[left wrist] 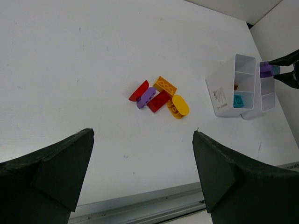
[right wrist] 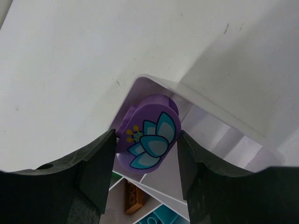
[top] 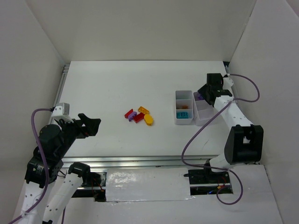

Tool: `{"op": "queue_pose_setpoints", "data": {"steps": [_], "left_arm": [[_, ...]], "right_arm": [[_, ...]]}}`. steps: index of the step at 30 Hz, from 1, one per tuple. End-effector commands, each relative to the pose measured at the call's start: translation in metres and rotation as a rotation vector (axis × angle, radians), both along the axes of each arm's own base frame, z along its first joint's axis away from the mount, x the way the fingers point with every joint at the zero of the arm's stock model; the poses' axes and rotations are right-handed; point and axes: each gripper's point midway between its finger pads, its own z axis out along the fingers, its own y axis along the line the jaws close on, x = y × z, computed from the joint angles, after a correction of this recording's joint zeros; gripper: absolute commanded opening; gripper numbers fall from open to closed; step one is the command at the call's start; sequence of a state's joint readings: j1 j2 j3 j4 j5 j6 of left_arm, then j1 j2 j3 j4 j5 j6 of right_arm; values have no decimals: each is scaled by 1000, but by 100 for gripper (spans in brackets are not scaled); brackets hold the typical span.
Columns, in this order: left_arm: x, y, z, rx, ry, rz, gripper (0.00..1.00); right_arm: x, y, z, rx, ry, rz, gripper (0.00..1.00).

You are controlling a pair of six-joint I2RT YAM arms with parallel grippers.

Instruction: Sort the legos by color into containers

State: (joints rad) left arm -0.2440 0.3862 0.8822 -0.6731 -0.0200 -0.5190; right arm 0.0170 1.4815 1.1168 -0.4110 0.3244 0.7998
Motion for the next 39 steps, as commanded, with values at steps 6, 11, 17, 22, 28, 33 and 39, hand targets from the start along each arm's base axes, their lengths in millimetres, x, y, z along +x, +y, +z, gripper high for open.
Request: {"op": "queue_pose_setpoints", "data": {"steps": [6,11,17,22,28,33,39], "left_arm": [[1,-2,11,8,-57,-21,100],[1,-2,11,8,-59,-21,100],[2,-2,11,10,-59,-21,99],[1,-2,12,7,-62,-21,100],[3,-3,10,9,-54,-21,100],[5,-6,8,13,-38,-36,100],[5,-6,8,10,-39,-38,100]], "right_arm": [[-1,-2,29,25,-114,-37,37],[-1,4,26,49,-138,-19,24],[0,5,20,-1,-81,11,19],[-1,10,26,-3,-129,58,21],[2,39,49,26,-320,247,21],[-6,56,80,11,-456,381,20],[-8,60,80,-58,-482,461,18]]}}
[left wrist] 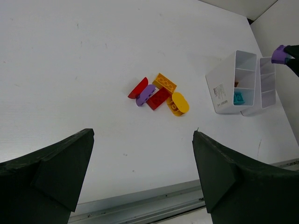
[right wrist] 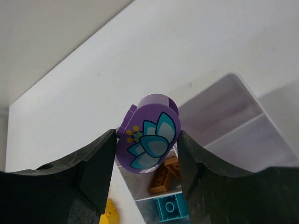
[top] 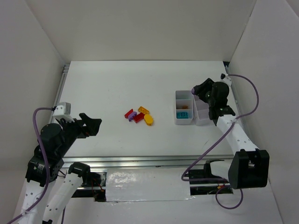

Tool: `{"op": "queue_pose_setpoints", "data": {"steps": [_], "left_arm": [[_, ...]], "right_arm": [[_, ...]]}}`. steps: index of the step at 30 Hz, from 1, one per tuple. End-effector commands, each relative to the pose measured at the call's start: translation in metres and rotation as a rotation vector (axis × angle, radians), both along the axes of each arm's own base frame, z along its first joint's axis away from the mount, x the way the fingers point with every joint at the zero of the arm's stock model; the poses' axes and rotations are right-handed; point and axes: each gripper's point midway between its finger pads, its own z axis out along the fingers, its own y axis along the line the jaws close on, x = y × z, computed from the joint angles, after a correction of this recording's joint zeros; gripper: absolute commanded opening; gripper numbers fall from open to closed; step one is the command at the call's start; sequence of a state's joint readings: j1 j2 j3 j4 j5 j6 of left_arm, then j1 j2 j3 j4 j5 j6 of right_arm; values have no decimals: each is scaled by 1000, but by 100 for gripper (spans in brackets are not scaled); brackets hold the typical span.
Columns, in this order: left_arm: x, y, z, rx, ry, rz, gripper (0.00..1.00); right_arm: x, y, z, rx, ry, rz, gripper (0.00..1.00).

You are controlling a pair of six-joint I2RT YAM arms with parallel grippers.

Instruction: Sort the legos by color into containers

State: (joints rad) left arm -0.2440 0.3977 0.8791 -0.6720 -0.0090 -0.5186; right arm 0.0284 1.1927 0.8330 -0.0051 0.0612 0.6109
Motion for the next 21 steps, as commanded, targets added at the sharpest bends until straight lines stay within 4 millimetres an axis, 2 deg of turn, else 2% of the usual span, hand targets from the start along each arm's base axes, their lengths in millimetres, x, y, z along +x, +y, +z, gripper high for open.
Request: {"op": "queue_pose_setpoints", "data": {"steps": [1,3,7,8,9,10,11,12,13,14,15,16,17,18,20,21], "left_arm": [[4,-4,11,9,-54,-27,100],[5,-5,11,8,-52,-33,100],[7,-13,16,10,-44,-76,99],[4,-21,19,1,-45,-128,100],[6,-29,24,-21,-42,-163,99],[6,-39,31,-46,-58,-212,100],[-1,-60,36,-91,-61,-342,99],[2,-73,49,-151,-109,-395,100],[2,-81,55,-191,-129,-439,100],[4,-90,59,-230,-136,-481,99],[1,-102,71,-290,-184,-560,100],[3,-107,73,-332,-175,-584,99],[2,-112,74,-344,-184,-620,100],[2,-114,87,-350,-248,-640,100],[3,-117,93,-360,-273,-660,100],[1,-118,96,-359,-288,-674,100]], "right_arm": [[2,19,20,-42,-138,138,18],[-4,31,32,-32,-202,209,18],[-33,88,74,41,-338,545,16],[-42,105,82,67,-344,587,14],[-49,116,87,97,-332,601,14],[-56,119,102,90,-362,557,14],[-72,147,106,107,-357,603,14],[-81,156,108,115,-346,607,14],[-94,164,119,138,-372,608,14],[-97,164,121,163,-374,551,12],[-113,185,122,223,-383,608,12],[-120,187,131,257,-407,599,11],[-135,202,131,316,-390,625,6],[-140,202,136,345,-395,592,4],[-142,201,140,390,-390,507,4],[-153,216,140,397,-375,543,4]]}}
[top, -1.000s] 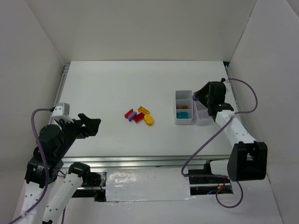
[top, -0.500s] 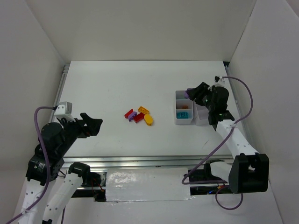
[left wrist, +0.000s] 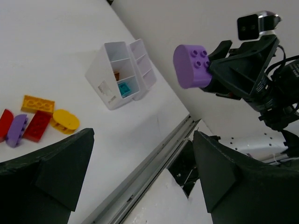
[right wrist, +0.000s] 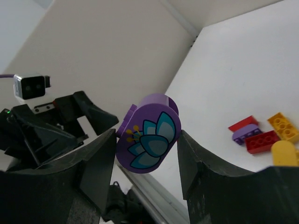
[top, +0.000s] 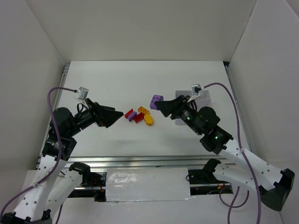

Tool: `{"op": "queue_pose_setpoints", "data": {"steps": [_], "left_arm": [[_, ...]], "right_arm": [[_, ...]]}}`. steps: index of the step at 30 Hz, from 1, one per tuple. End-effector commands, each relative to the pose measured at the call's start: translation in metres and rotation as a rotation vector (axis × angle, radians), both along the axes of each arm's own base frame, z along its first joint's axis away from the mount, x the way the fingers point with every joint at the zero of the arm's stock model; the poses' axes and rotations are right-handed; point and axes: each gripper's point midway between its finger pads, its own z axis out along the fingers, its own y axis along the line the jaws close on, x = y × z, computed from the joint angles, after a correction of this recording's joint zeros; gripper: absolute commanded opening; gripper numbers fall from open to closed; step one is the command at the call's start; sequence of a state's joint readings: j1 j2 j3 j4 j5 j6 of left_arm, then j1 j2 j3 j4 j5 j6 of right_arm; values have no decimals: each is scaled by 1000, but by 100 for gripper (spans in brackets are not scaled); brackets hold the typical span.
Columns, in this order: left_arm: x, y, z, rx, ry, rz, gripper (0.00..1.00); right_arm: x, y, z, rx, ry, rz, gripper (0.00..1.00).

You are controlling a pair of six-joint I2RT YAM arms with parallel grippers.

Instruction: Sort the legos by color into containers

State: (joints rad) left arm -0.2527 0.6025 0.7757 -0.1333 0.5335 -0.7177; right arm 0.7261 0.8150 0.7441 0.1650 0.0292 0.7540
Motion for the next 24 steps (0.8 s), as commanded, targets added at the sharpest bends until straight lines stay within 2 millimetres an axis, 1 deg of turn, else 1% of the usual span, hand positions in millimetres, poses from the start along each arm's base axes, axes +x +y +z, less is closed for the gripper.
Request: {"op": "queue_pose_setpoints", "data": {"steps": [1,2,3,4,5,6,7,8,9,10,11,13,16,17,18,19,20,21,22,23,24], "left_arm": [[-19,-17,59,-110,-220,-142,100],[-19,-19,60,-115,-230,-154,100],[-23,-23,62,-122,-238,-188,100],[-21,-26,64,-143,-231,-206,99],[-19,-29,64,-150,-217,-221,99],[-21,-32,62,-156,-196,-255,99],[-20,-35,62,-175,-173,-276,99],[-23,-37,62,-185,-170,-298,99],[-27,-38,63,-197,-171,-320,99],[-35,-39,66,-220,-165,-353,99],[-39,-40,68,-232,-187,-373,99],[-48,-42,71,-252,-176,-418,99],[-54,-44,71,-267,-157,-460,99],[-56,-45,71,-271,-153,-472,99],[-62,-46,76,-280,-179,-494,100],[-66,-47,78,-301,-164,-515,99],[-74,-48,81,-309,-177,-548,99],[-82,-47,89,-323,-221,-571,99],[-86,-47,92,-340,-212,-590,99],[-92,-49,94,-345,-216,-614,99],[-94,-50,95,-347,-216,-624,99]], "right_arm": [[2,3,8,89,72,-123,4],[-3,13,24,89,39,-82,4],[-7,28,25,69,11,-22,4],[-18,40,34,67,-53,54,5],[-26,47,48,78,-156,112,6],[-39,56,51,72,-201,199,6],[-45,58,54,68,-230,232,6],[-49,58,55,54,-280,247,6],[-64,61,58,48,-328,324,6],[-67,61,58,39,-358,348,6],[-82,64,59,26,-408,428,5],[-98,65,61,23,-477,507,5],[-123,66,64,32,-547,636,5],[-128,68,66,44,-565,668,5],[-131,70,66,45,-567,695,5],[-135,72,68,43,-573,724,5],[-135,75,66,42,-569,738,5],[-135,76,66,47,-572,746,5],[-138,76,70,65,-582,759,5],[-137,78,70,65,-581,762,5],[-138,78,74,70,-588,768,5]]}}
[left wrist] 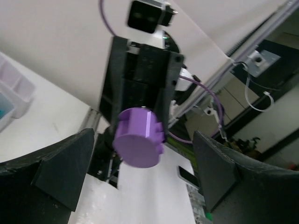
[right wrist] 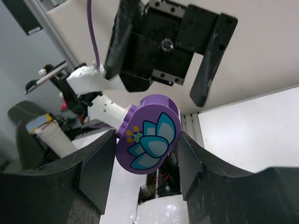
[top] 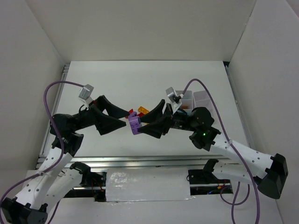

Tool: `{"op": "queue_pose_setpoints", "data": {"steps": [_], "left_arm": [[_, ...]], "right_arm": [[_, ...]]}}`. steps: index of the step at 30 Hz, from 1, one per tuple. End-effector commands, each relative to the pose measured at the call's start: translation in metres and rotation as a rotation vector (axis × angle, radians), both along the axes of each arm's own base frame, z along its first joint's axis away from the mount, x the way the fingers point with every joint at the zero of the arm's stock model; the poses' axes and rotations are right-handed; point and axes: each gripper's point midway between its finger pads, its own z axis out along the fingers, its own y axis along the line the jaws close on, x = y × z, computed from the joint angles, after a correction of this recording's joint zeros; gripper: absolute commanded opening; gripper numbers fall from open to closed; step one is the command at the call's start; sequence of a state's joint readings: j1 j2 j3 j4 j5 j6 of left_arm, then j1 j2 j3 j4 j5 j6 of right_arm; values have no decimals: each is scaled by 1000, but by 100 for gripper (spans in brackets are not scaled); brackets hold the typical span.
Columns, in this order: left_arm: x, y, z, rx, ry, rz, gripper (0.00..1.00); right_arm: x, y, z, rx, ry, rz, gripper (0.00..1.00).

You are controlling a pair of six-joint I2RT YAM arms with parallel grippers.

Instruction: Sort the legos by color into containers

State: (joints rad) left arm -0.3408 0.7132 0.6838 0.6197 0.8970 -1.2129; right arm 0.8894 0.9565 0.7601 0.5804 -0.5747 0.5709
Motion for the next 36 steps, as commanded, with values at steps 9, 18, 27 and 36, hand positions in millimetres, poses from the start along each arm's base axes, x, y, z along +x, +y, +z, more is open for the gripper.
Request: {"op": "queue_pose_setpoints", "data": {"steps": [9,18,27,36], "left_arm": [[-35,-21,13,-23,-85,-157,90],[-29,-33,5,20,-50,-168,51],[-27,-37,2,31,-37,-181,32],[-25,-36,5,49,-45,-152,56]], "right_arm": [[-15,5,35,72,-110,110,6],[-10,6,29,35,-116,75,7],[-7,6,29,14,-126,54,7],[-5,8,28,-1,-125,56,6]]}}
